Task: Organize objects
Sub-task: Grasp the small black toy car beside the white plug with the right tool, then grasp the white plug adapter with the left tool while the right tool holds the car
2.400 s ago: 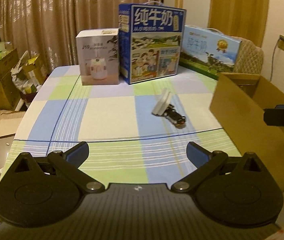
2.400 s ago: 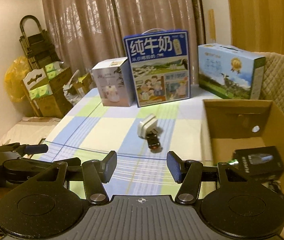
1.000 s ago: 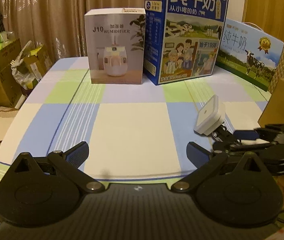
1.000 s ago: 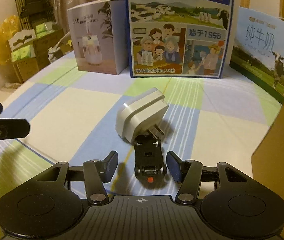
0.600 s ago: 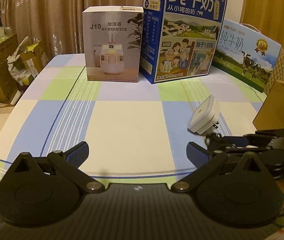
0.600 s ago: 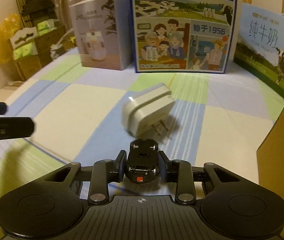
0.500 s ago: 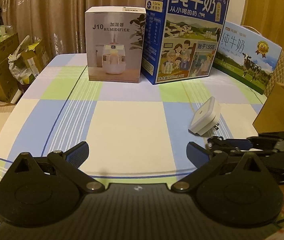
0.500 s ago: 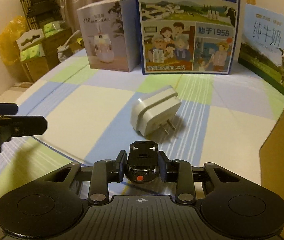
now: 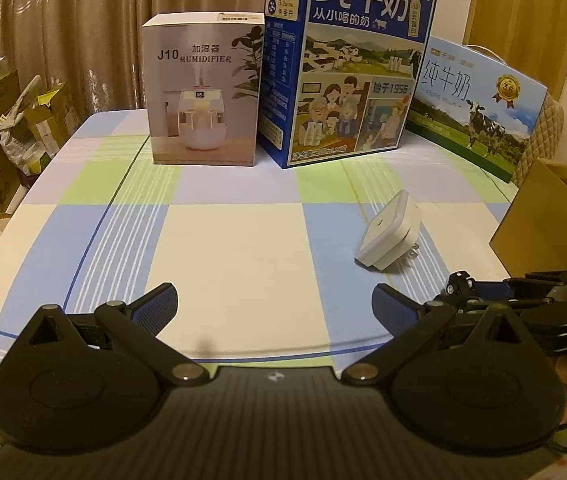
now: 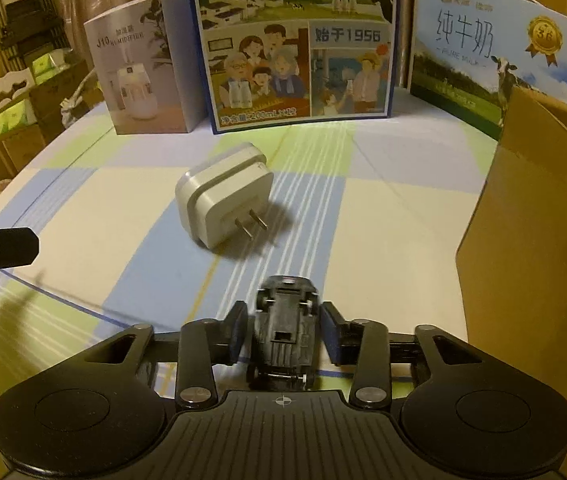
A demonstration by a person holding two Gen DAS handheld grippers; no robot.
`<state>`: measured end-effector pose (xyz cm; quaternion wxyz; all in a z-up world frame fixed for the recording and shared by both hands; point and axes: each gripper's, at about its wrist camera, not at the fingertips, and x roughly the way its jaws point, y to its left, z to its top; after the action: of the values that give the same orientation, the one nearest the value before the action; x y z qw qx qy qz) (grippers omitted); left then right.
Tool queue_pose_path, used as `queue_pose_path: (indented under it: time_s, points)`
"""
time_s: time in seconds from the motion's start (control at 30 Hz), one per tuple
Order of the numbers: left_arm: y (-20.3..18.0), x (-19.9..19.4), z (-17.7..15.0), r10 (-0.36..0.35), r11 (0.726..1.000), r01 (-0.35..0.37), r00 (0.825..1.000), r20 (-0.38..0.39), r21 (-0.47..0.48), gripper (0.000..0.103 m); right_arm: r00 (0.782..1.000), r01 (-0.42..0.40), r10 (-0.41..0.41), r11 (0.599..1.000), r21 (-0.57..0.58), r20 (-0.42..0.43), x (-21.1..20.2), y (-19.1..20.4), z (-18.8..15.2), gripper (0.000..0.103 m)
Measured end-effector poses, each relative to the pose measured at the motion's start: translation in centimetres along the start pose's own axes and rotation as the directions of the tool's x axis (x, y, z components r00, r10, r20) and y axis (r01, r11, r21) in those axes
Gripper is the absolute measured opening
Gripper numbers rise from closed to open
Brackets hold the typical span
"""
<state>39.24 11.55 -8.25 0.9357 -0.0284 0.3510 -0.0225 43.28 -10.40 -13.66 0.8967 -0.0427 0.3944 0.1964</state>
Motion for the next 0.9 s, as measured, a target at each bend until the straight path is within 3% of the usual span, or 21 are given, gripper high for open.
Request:
queue_pose_path:
  time_s: [0.23, 0.27, 0.37, 0.67, 0.9]
  points:
    - [0.0, 0.0, 0.1, -0.009, 1.0, 0.009, 1.0, 0.0, -0.002, 0.102, 1.0, 0.018, -0.018, 1.0, -0.022, -0.013, 0.1, 0.7, 0.0, 0.038]
    - [0.0, 0.0, 0.1, -0.01, 1.0, 0.01, 1.0, -0.001, -0.003, 0.101, 1.0, 0.023, -0.023, 1.0, -0.013, -0.017, 0.1, 0.7, 0.0, 0.029]
    - [-0.1, 0.1, 0.2, -0.014, 1.0, 0.014, 1.0, -0.002, -0.001, 0.101, 0.999, 0.032, -0.032, 0.999, 0.024, -0.023, 0.1, 0.3, 0.4, 0.029]
    - [-1.1, 1.3, 1.1, -0.052, 0.998, 0.052, 0.999, 0.003, 0.047, 0.1, 0.995, 0.065, -0.071, 0.993, 0.102, 0.063, -1.2, -0.6, 2.0, 0.028]
    - [-3.7, 4.1, 1.6, -0.118, 0.976, 0.119, 0.993, -0.019, 0.181, 0.085, 0.993, 0.068, -0.082, 0.985, 0.156, 0.082, -1.6, -1.7, 2.8, 0.028]
